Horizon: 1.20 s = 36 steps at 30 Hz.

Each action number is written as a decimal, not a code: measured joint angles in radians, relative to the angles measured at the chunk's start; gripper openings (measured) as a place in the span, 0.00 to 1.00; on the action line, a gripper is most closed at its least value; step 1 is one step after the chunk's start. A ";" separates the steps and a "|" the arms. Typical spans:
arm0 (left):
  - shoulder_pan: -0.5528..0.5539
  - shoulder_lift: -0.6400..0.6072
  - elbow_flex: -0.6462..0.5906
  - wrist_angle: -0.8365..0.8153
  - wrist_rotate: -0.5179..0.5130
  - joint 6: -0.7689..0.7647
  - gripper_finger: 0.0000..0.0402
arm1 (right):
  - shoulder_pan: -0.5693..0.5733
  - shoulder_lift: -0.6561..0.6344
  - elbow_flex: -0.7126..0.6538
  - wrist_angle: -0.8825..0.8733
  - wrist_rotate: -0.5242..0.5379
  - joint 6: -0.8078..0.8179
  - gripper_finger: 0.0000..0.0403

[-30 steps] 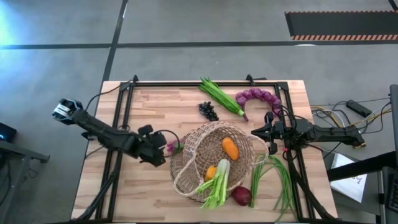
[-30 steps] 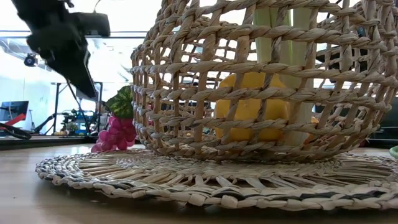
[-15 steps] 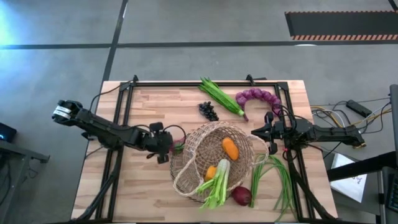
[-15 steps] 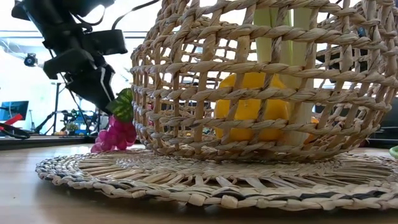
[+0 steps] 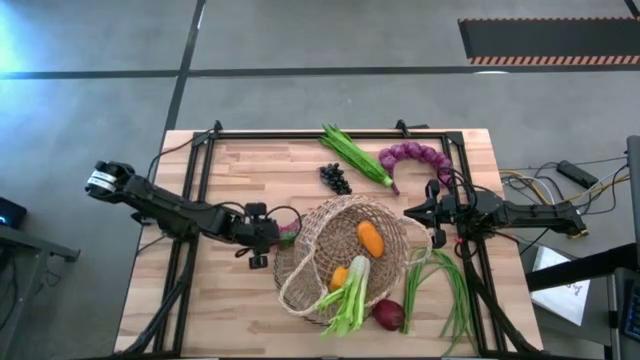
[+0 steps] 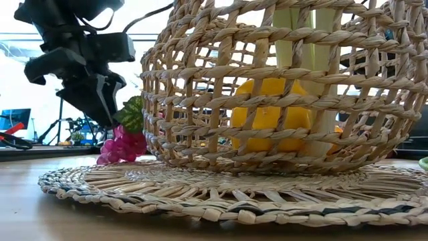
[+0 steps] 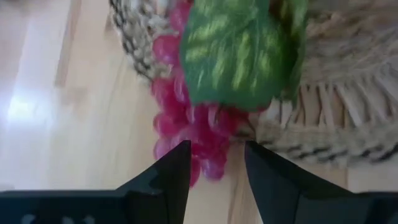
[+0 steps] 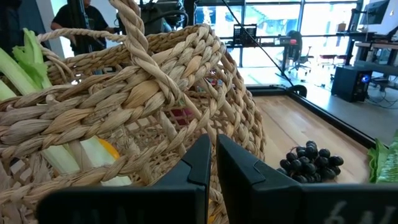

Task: Build produce basket
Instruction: Put the red grapes into the basket

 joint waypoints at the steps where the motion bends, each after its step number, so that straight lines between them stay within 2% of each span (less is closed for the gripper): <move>1: 0.000 -0.008 0.006 -0.027 0.002 -0.008 0.33 | 0.000 0.000 0.000 0.000 0.000 0.000 0.04; 6: -0.003 -0.014 0.058 -0.104 0.002 -0.007 0.33 | 0.000 0.000 0.000 0.000 0.000 -0.001 0.04; 16: -0.011 0.047 0.061 -0.042 0.020 -0.006 0.33 | 0.000 0.000 0.000 0.000 0.000 -0.002 0.04; 20: -0.011 0.094 0.060 0.002 -0.046 -0.034 0.33 | 0.000 0.000 0.000 0.000 0.000 -0.001 0.04; 23: -0.011 0.123 0.060 0.059 -0.053 -0.035 0.32 | 0.000 0.000 0.000 0.000 0.000 0.000 0.04; 26: -0.011 0.137 0.061 0.069 -0.055 -0.038 0.27 | 0.000 0.000 0.000 0.000 0.000 -0.002 0.04; 32: -0.011 0.117 0.103 0.003 -0.061 -0.067 0.03 | 0.000 0.000 0.000 0.000 0.000 -0.002 0.04; 36: -0.011 0.091 0.181 -0.119 -0.069 -0.105 0.02 | 0.000 -0.001 0.000 0.000 0.000 -0.002 0.04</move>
